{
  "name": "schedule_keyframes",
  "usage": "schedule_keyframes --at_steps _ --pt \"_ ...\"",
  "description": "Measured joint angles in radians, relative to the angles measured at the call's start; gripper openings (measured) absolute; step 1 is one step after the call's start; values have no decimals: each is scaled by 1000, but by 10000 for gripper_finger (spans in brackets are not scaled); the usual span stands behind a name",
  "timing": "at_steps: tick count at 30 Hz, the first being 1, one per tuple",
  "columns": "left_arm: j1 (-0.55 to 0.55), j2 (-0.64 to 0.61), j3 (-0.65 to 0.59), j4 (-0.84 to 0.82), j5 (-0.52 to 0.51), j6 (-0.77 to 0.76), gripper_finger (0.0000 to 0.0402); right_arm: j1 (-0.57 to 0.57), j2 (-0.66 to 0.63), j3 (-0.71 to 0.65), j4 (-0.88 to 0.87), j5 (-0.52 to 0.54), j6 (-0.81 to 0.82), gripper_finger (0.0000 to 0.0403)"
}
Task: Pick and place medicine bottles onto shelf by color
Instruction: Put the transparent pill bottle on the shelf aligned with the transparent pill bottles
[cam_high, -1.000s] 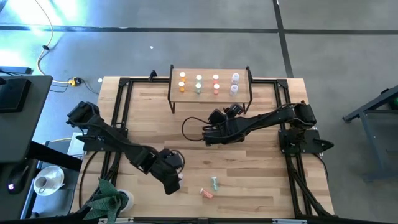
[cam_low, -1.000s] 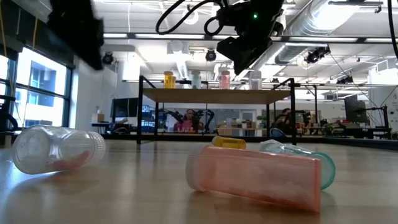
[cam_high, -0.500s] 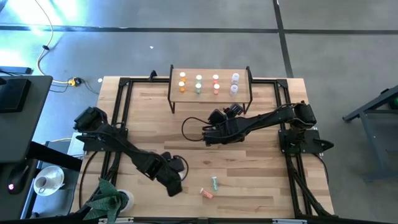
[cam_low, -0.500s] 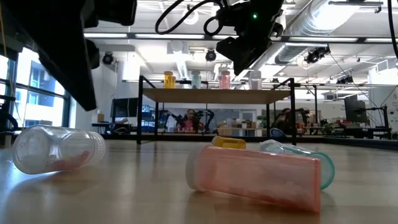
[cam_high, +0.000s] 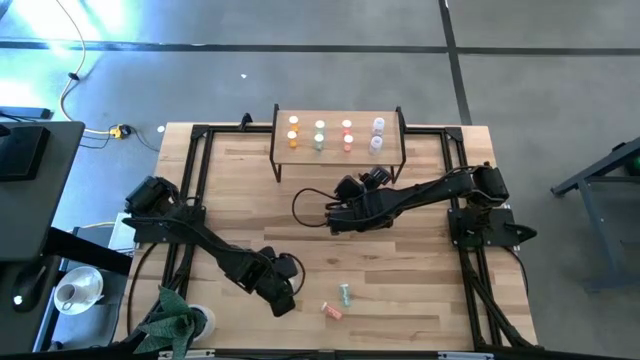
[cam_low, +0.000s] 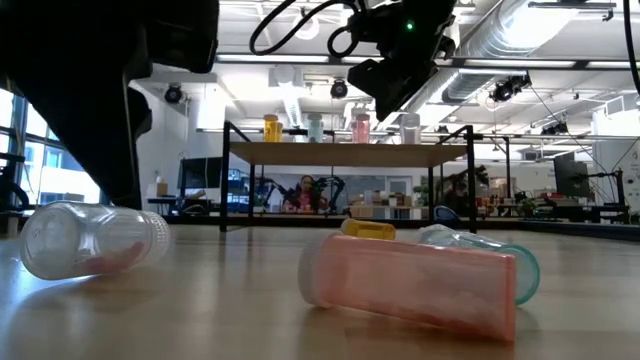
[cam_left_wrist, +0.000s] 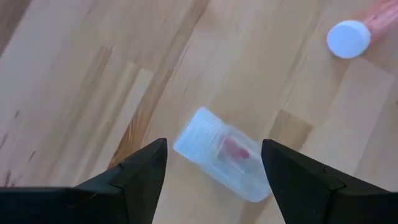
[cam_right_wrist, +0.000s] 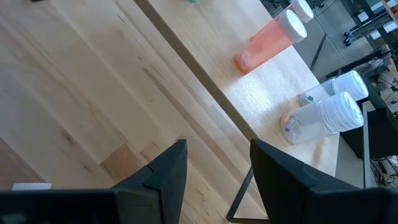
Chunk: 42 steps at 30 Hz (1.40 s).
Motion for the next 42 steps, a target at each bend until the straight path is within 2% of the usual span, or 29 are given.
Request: schedule_keyframes --at_steps 8,15,21,25,34,42 --pt "-1 29 0 5 15 -3 252 0 0 0 4 1 0 168" --pt "-2 64 0 -23 86 22 252 0 0 0 6 1 0 168" --pt "3 64 0 -60 49 88 251 0 0 -1 10 1 0 168" --pt "4 64 0 -60 17 187 232 0 0 -1 9 1 0 168" --pt "1 64 0 -57 7 314 155 0 0 -1 7 1 0 168" --pt "2 64 0 -52 5 351 151 0 0 -1 7 1 0 168"
